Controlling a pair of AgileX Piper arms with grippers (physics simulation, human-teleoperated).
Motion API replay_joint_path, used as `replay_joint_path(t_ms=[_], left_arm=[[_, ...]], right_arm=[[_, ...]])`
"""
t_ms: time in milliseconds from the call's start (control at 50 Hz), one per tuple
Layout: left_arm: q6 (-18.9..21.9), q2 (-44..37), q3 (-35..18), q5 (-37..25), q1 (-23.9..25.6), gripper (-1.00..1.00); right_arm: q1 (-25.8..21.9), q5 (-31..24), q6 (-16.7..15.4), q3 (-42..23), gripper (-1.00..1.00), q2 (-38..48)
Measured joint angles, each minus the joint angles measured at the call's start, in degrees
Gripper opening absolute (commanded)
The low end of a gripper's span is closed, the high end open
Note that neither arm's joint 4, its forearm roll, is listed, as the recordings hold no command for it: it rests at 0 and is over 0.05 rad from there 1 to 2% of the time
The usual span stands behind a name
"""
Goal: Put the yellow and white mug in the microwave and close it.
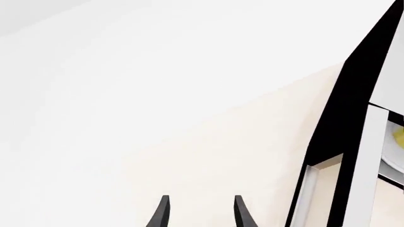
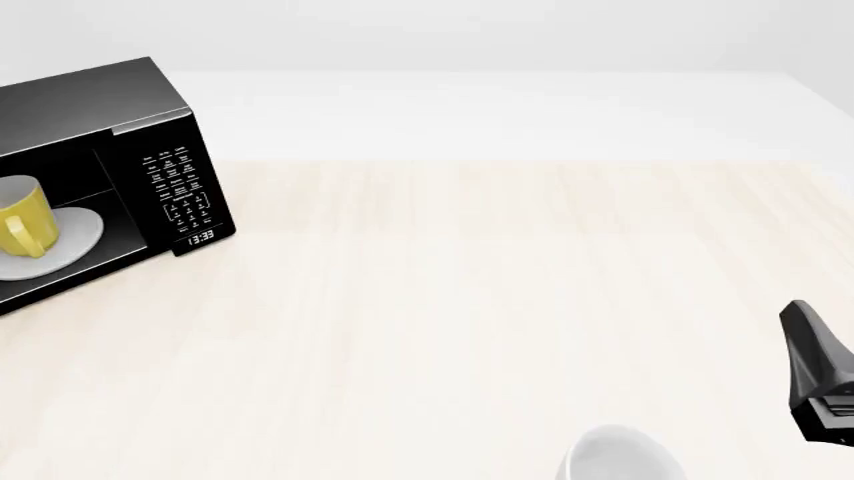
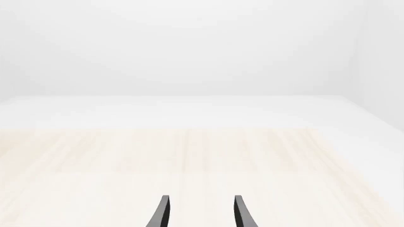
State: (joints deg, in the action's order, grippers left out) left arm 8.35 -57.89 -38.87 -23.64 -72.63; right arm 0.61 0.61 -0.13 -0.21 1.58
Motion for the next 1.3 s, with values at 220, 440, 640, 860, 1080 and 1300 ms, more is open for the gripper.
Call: replay_joint_path(t_ms=[220,440,640,860,1080,1300], left_arm=[[1.96,-1.80,1.35,1.15,-0.80,1.00],[2.56,-3.88,1.92,1.72,0.26,1.00],[2.05,-6.00,1.96,1.84,2.91,1.00],[1.26,-8.60,1.75,2.23,6.10,1.00],[0.60,-11.54,1.51,3.05,8.95,1.00],[-0.02,-14.64,1.05,3.93,11.48,1.00]], right_arm=[[0.00,0.01,-0.01,0.00,1.00,0.01],[0.01,0.02,-0.01,0.00,1.00,0.03],[0.02,0.03,-0.01,0.00,1.00,0.04],[0.03,0.03,-0.02,0.00,1.00,0.06],[0.02,0.04,-0.02,0.00,1.00,0.07],[0.02,0.06,-0.03,0.00,1.00,0.10]])
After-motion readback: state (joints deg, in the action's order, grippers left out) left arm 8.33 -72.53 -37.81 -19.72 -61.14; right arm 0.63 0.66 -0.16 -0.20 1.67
